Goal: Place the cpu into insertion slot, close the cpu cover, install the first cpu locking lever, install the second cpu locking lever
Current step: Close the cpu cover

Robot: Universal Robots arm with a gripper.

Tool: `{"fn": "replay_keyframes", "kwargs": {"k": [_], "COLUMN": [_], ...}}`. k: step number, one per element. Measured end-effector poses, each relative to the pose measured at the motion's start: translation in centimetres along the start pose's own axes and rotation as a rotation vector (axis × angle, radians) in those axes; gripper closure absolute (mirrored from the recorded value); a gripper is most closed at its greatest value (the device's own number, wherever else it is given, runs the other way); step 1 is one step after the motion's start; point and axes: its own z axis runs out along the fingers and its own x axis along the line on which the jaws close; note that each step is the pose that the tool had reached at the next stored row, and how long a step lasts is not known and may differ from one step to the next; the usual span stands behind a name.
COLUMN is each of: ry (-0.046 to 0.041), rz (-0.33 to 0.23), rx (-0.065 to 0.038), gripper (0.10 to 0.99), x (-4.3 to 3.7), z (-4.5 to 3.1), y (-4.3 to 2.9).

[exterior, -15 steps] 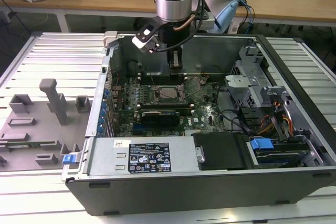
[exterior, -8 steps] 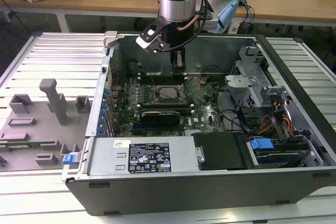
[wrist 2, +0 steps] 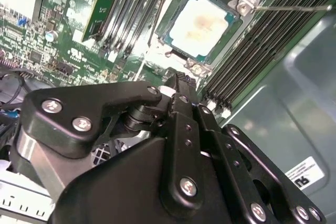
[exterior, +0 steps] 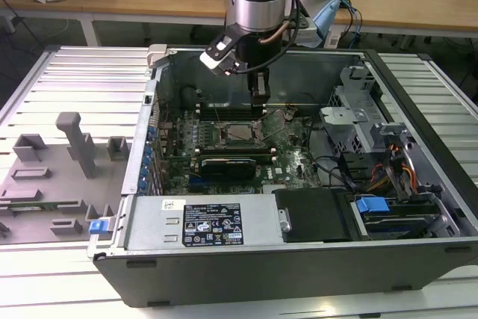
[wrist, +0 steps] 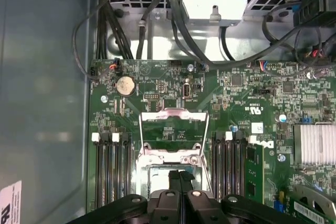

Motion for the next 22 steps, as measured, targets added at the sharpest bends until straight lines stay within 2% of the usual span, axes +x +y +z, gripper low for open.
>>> {"fn": "replay_keyframes", "kwargs": {"k": [1, 7, 22], "ry": [0.0, -0.0001, 0.0], "rz": [0.0, 0.0, 0.0], "rx": [0.002, 0.009, 0.013], "gripper": [0.98, 0.98, 0.98], "x": [0.0, -0.01, 0.0], "z": [0.04, 0.2, 0.35], "y": [0.5, 2.44, 4.12]}}
